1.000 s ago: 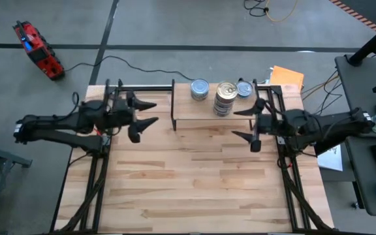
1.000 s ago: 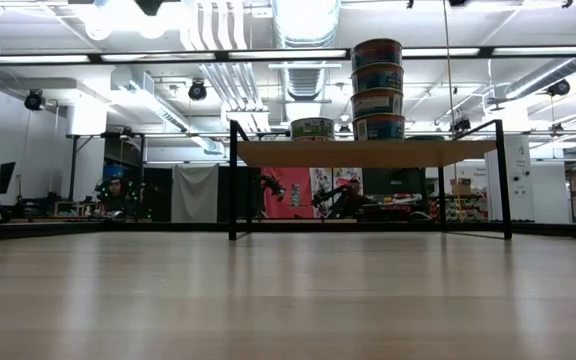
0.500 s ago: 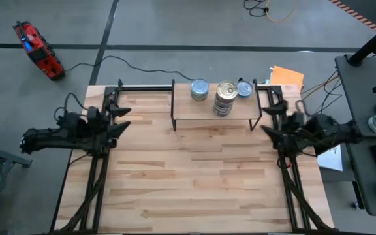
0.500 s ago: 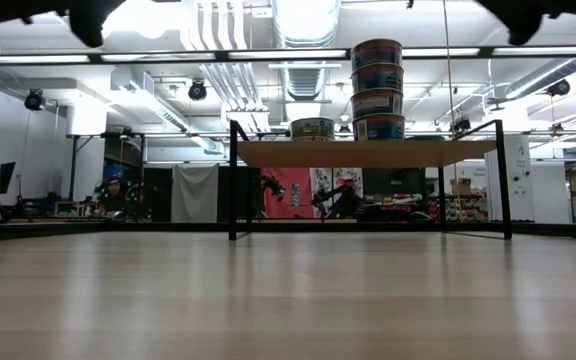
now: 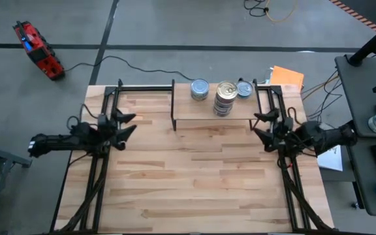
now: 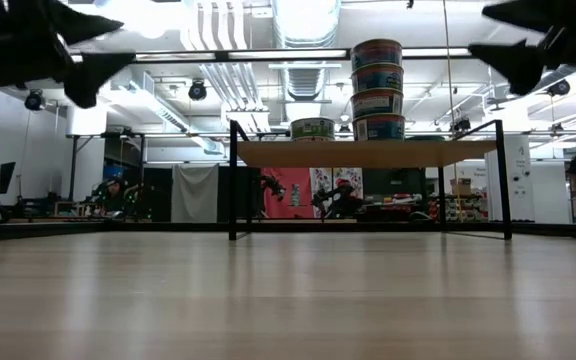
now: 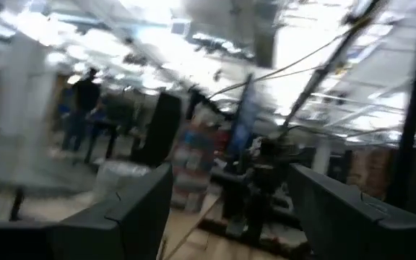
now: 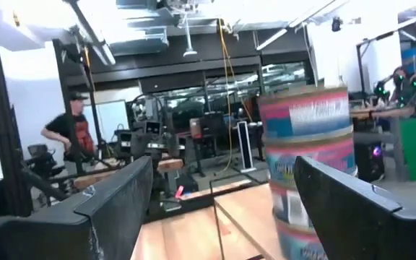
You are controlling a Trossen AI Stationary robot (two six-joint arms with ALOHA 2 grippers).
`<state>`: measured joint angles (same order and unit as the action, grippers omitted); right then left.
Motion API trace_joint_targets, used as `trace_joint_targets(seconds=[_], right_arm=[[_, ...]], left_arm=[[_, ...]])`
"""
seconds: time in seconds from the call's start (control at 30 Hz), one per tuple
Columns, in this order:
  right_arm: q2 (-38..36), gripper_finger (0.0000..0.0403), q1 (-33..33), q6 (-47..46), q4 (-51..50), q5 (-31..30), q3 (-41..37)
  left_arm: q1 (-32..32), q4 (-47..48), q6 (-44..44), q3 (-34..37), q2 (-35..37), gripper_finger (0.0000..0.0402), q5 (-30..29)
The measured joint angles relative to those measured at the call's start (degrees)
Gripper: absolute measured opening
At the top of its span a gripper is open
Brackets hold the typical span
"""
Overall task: Stack canned seafood by type on shelf
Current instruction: Return to Home Position
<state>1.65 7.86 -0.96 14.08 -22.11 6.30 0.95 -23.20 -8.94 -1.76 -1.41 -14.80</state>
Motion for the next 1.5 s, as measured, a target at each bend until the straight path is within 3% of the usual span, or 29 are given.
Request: trace_joint_targets(seconds=[0.1,0.27,1.13,1.5], right_arm=[[-0.9,0.033,0.0,-0.3,7.5,-0.4,-5.5],[-1.6,0.034,0.0,2.2,7.5,-2.1,-5.6],[2.2,0.0313,0.0,2.5,5.9,-2.5,-5.6],[2.3,0.0332,0.0,2.5,5.9,-2.4,-5.6]], left_arm=[[0.0,3.6,-2.2,0.9,0.4,0.0258,-3.2],[0.0,6.1,-3.7,1.2,0.5,0.0258,-8.8],[0.0,6.7,-2.1,1.2,-4.0,0.0258,-8.2],[0.0,7.1,-2.1,0.6,-6.8,0.0258,-8.2]])
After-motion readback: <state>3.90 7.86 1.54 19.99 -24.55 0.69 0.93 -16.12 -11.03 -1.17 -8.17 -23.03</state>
